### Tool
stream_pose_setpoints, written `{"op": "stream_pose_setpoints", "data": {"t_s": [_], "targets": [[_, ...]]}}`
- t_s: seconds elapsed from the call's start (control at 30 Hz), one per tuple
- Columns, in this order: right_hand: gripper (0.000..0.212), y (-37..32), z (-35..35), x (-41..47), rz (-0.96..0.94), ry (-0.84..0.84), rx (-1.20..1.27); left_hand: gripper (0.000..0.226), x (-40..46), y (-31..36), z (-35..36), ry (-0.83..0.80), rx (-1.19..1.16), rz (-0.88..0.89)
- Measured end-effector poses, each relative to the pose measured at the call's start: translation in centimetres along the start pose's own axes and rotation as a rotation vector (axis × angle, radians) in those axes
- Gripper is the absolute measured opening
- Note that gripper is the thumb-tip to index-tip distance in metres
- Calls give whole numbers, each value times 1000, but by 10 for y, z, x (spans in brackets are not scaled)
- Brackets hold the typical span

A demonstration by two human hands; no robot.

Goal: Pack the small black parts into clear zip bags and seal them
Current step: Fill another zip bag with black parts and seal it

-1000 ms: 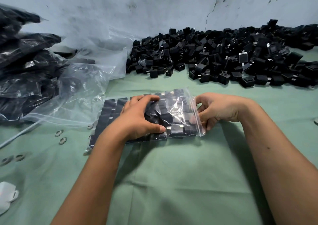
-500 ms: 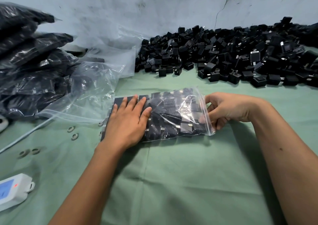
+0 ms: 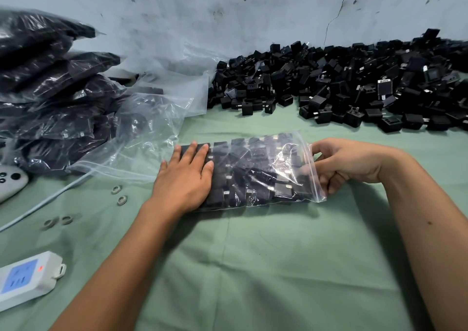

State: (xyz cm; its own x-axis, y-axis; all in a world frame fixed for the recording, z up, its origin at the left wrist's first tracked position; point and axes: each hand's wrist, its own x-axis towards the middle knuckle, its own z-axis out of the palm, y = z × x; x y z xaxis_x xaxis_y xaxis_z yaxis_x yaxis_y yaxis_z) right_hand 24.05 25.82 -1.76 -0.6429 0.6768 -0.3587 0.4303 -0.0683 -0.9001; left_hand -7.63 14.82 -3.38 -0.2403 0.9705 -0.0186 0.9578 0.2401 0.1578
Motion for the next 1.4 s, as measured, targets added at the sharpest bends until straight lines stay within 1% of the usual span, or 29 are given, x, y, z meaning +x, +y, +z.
{"op": "stream_pose_setpoints", "data": {"t_s": [0.1,0.2,0.23,0.27,0.33,0.37,0.4,0.47,0.5,0.53,0.57,0.6,0.67,0.73,0.77,0.83,0.87,0.93,0.97,1.0,1.03,1.1,1.13,1.17,1.2,1.27,1.3,1.33,1.4], "targets": [[88,2,-2,2,5,15,38,56,10,5,-6,59,-45,41],[86,4,-4,2,17,13,62,56,19,12,-7,21,-9,103],[82,5,-4,3,22,17,68,56,21,11,-5,7,4,109],[74,5,-5,4,27,20,74,56,21,9,-3,-1,14,110],[44,4,-5,6,8,74,72,57,22,7,0,-6,23,110],[26,4,-5,9,-27,168,54,58,23,7,0,-13,25,108],[14,4,-5,11,-76,305,23,58,23,7,-1,-24,23,102],[17,7,-9,17,-163,670,-115,57,24,8,-5,-39,-17,79],[17,7,-12,18,-180,849,-230,57,24,13,-7,-33,-63,72],[18,9,-15,20,-167,975,-367,56,24,19,-10,-14,-122,71],[23,13,-18,22,-118,1039,-507,56,26,29,-13,16,-186,89],[33,17,-20,24,-56,1048,-609,54,28,41,-16,47,-241,121],[56,21,-22,28,49,1019,-685,49,33,70,-23,68,-338,224],[70,25,-23,32,122,941,-723,42,38,101,-29,19,-435,342],[72,27,-24,33,153,896,-741,42,39,114,-31,-19,-466,397],[69,28,-26,35,154,873,-748,54,42,137,-32,-109,-476,483],[64,27,-27,36,104,920,-719,64,42,144,-32,-154,-455,505],[50,26,-28,34,-34,1088,-640,77,41,155,-32,-201,-386,525],[45,26,-28,34,-76,1159,-615,80,41,156,-33,-199,-356,529],[43,27,-28,33,-84,1192,-601,79,42,157,-32,-187,-338,531],[46,27,-27,33,-65,1175,-600,77,42,157,-32,-168,-328,533],[53,27,-25,34,19,1029,-649,69,43,154,-31,-121,-320,544],[50,27,-25,35,46,951,-683,63,43,152,-30,-99,-323,552],[43,27,-25,35,37,911,-699,56,44,150,-30,-80,-336,561],[34,27,-26,34,-4,913,-686,49,45,147,-29,-64,-362,567],[22,25,-26,30,-118,975,-615,35,46,143,-29,-45,-412,570],[22,23,-25,27,-160,978,-586,30,47,141,-29,-40,-422,567],[26,22,-23,25,-200,946,-523,27,47,139,-29,-33,-428,564],[38,16,-15,20,-279,806,-242,26,48,135,-30,-13,-439,551]]}}
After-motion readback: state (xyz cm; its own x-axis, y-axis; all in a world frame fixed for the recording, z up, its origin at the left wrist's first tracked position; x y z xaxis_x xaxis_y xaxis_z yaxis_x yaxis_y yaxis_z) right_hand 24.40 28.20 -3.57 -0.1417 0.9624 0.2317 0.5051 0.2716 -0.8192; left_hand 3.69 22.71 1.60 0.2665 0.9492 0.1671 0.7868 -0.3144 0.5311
